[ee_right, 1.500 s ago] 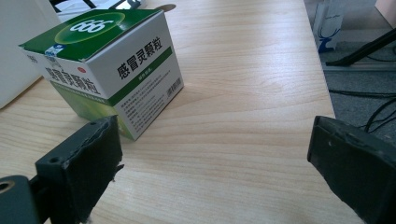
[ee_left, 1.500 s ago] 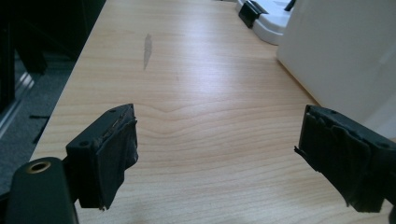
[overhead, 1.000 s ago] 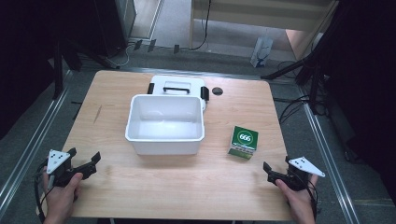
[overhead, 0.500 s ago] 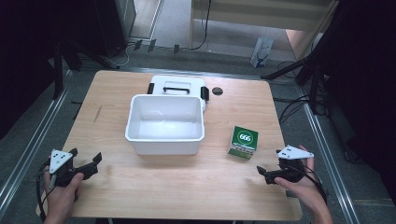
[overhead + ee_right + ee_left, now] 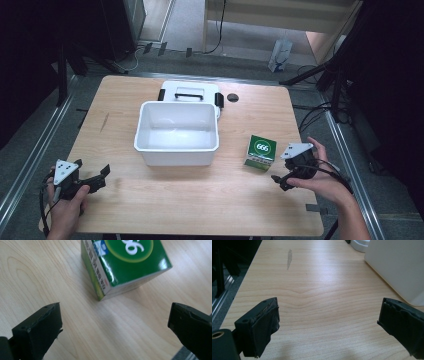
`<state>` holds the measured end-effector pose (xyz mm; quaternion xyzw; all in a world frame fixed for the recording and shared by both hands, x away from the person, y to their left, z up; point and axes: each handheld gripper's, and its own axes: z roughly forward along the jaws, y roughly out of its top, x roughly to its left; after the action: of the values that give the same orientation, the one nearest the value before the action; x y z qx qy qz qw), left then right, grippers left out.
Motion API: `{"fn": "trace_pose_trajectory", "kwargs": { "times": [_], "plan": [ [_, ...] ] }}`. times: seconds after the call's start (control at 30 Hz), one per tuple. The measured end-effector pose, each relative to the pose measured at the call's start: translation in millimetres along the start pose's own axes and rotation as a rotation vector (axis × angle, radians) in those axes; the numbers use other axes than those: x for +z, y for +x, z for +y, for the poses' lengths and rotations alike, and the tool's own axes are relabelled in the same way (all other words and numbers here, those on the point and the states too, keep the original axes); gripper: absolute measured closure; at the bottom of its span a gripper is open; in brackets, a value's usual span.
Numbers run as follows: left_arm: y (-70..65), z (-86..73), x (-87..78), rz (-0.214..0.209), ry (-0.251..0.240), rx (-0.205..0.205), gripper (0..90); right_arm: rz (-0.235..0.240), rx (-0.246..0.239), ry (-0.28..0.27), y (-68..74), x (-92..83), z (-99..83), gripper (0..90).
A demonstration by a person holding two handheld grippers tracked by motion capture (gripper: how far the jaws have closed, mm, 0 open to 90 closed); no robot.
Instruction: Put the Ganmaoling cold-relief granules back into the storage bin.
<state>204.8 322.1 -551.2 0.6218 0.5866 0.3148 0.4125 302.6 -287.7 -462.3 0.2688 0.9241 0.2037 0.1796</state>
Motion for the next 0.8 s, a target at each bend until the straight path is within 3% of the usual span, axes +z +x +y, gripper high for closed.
{"fn": "trace_pose_trajectory", "kwargs": {
  "times": [0.2,0.5,0.63,0.8],
  "plan": [
    [-2.7,-0.4,-0.9,-0.016,-0.002,0.031,0.7,0.044,-0.087,0.064,-7.8,-5.1,30.4,0.0],
    [-2.0,-0.4,-0.6,-0.015,-0.003,0.018,0.3,0.088,-0.165,0.146,-16.8,-3.5,62.4,0.0],
    [-1.5,-0.2,-0.1,-0.015,0.007,0.019,0.3,0.080,-0.183,0.171,-20.7,-1.3,74.6,1.7],
    [-2.2,0.0,0.6,-0.011,0.011,0.024,0.3,0.119,-0.214,0.234,-20.6,2.6,84.4,2.6]
  ]
}}
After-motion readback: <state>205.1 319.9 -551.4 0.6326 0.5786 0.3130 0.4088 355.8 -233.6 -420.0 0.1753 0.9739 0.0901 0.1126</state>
